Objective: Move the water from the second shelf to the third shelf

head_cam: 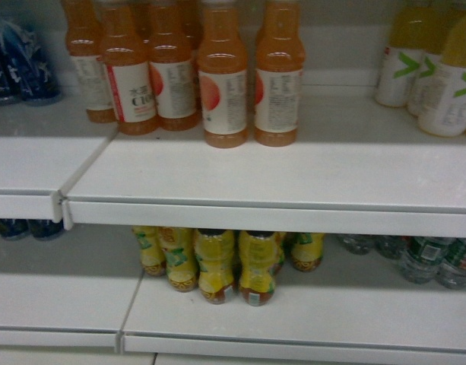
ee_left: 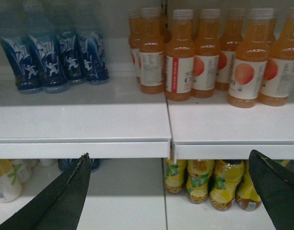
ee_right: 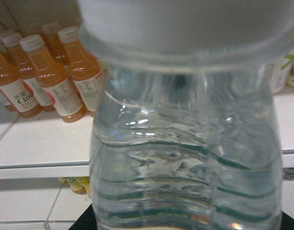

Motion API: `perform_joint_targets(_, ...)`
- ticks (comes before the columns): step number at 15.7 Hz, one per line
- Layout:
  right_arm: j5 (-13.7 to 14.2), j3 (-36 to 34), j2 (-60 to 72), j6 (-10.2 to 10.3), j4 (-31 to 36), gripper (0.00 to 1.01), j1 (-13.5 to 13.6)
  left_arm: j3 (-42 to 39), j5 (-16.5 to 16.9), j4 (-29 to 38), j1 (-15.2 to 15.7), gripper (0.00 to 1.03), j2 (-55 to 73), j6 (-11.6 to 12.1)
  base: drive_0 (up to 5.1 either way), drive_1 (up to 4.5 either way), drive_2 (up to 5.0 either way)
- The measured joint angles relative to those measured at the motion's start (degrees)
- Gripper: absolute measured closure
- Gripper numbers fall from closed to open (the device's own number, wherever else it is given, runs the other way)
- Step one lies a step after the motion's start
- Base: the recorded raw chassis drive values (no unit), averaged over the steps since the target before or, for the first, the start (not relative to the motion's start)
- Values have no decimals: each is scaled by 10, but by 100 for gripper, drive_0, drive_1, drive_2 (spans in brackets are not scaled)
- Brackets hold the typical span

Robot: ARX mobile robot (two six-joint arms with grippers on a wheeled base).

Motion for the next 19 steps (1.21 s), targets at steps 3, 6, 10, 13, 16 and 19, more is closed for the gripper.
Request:
perform_joint_targets(3, 0, 0, 0, 0, 1, 58, 0, 0, 0, -1, 0, 5, 0, 0, -501, 244, 244)
perform_joint_targets(6, 0, 0, 0, 0, 0, 58, 0, 0, 0, 0, 0, 5, 0, 0, -507, 238, 238)
perform_joint_targets(10, 0, 0, 0, 0, 0, 58, 0, 0, 0, 0, 0, 5, 0, 0, -513, 233, 233)
perform_joint_targets(13, 0, 0, 0, 0, 0, 58, 0, 0, 0, 0, 0, 5, 0, 0, -504, 242, 242)
perform_joint_targets(16, 0, 0, 0, 0, 0, 58, 0, 0, 0, 0, 0, 5, 0, 0, -505, 240, 240)
perform_joint_targets(19, 0, 0, 0, 0, 0, 58, 0, 0, 0, 0, 0, 5, 0, 0, -509, 236, 236)
